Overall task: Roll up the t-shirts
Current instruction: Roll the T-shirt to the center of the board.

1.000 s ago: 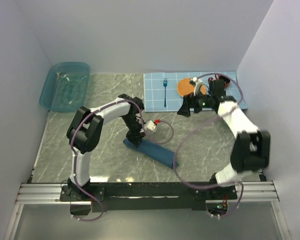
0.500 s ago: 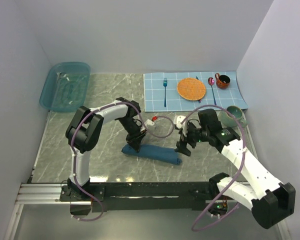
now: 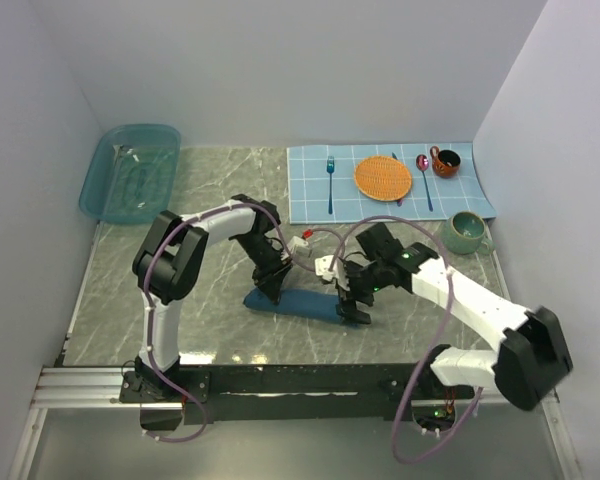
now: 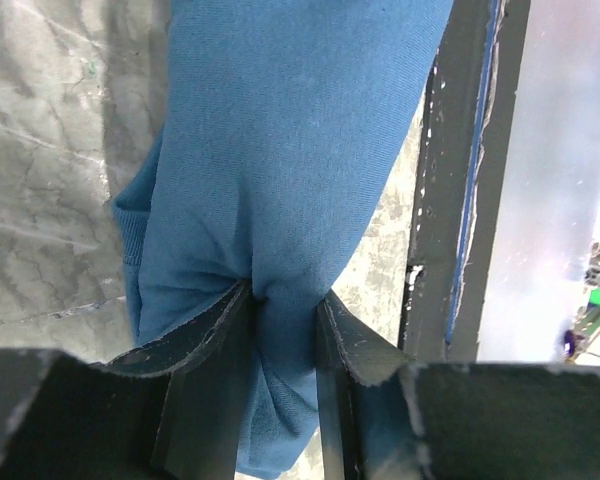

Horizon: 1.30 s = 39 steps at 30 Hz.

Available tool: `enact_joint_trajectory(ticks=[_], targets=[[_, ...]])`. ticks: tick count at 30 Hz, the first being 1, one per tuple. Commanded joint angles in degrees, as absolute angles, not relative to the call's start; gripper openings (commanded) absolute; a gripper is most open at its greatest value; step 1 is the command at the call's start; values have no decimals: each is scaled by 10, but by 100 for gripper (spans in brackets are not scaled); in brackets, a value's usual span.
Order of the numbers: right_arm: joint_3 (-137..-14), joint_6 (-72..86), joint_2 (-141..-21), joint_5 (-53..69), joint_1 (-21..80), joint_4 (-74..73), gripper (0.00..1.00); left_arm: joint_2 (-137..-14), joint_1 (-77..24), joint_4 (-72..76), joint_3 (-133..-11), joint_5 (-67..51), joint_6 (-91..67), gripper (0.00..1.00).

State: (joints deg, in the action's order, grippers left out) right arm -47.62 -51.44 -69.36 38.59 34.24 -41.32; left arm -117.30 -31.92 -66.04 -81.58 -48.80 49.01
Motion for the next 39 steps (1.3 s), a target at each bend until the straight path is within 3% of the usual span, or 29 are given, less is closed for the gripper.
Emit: enact_joint_trajectory(ticks=[1,23,26,27,28,30,32,37,39], targets=[[-512,-511,-723,367,372,-371,100,-1201,-315,-656,-819,-463,479,35],[-509,-447,-852,262,439,-271,98,-1232,-276,-684,-827,-495,490,37],[-499,-439,-860,240,440,-251,69,-1226,-271,-673,-826,-500,480,44],[-497,-437,-867,232,440,-253,52,-1221,-268,-658,-824,-504,476,47],[-497,-435,-872,236,439,-258,46,-1213,-264,-639,-818,-512,456,50],[-491,-428,-873,242,436,-274,38,-1156,-242,-589,-800,-522,427,62],[-488,-422,-870,272,418,-284,34,-1053,-218,-440,-734,-520,355,99],[-514,-435,-901,362,381,-341,22,-884,-214,-171,-573,-468,272,99],[-542,-434,-933,387,353,-370,20,-887,-215,-193,-581,-494,291,99]])
